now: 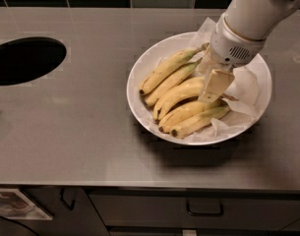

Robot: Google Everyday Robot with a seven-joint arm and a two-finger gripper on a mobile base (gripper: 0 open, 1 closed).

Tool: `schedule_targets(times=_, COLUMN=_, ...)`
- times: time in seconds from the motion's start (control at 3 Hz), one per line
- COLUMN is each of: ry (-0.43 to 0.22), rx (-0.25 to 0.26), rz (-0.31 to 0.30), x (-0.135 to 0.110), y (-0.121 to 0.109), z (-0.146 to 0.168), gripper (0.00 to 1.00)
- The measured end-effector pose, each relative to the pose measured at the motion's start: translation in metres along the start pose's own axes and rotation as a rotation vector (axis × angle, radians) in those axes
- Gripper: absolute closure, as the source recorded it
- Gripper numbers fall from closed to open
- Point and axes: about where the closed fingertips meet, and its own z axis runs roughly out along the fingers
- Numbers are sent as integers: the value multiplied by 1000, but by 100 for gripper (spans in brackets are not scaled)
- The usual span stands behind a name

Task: Pick banana from white bowl

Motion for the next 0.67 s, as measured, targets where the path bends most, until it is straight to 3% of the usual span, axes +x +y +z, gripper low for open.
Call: schedule_targets(times=0.67, ry=1, rx=-23, rz=-10, x=-6, y=0, z=10, gripper=45)
